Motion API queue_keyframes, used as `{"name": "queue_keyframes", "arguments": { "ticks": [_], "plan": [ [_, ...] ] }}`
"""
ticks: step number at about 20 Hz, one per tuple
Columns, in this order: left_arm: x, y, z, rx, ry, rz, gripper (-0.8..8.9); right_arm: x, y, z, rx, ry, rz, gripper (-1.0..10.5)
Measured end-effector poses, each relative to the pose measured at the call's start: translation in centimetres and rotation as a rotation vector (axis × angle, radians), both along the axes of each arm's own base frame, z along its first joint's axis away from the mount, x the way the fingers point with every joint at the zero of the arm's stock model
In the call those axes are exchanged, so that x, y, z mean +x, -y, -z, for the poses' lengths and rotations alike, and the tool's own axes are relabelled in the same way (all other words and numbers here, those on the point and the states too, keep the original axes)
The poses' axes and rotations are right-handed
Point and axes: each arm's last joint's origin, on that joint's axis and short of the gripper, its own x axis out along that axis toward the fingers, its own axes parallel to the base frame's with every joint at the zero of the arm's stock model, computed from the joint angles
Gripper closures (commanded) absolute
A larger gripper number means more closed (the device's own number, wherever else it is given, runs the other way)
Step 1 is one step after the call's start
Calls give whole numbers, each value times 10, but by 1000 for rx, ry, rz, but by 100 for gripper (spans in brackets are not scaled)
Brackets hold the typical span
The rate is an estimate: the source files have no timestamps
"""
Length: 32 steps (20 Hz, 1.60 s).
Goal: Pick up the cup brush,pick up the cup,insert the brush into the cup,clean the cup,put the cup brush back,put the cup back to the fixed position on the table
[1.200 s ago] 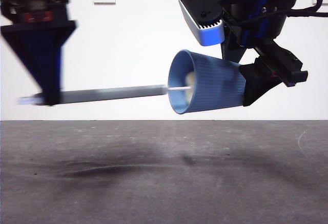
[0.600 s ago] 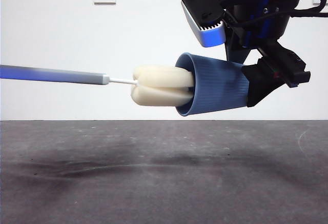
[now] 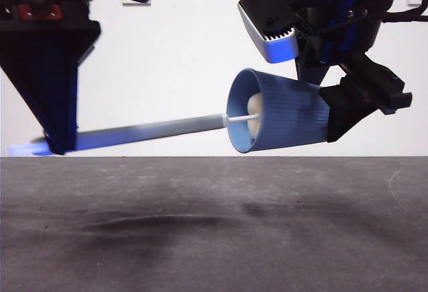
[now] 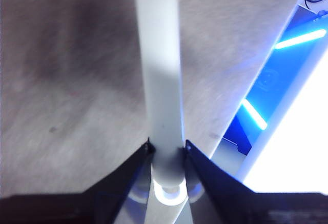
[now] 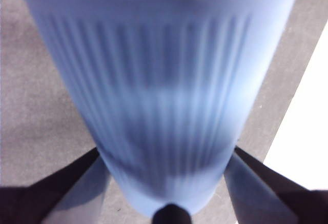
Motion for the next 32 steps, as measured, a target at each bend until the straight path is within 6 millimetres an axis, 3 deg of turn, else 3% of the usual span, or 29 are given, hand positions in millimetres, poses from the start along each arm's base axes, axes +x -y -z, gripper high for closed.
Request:
{"name": "queue_keyframes", "arguments": {
  "ticks": [7, 15, 24, 32],
  "plan": [
    [6, 10, -2, -101, 68, -31, 822, -3, -2, -1, 4, 24, 26, 959],
    [2, -5, -3, 71, 113, -128, 822, -8, -7, 0, 113, 4, 79, 959],
    [-10, -42, -28, 85, 147, -296, 822, -9, -5, -4, 441, 29, 391, 959],
    [-1, -48, -32, 5, 196, -465, 822, -21, 9, -27, 780, 48, 643, 959]
  ]
}}
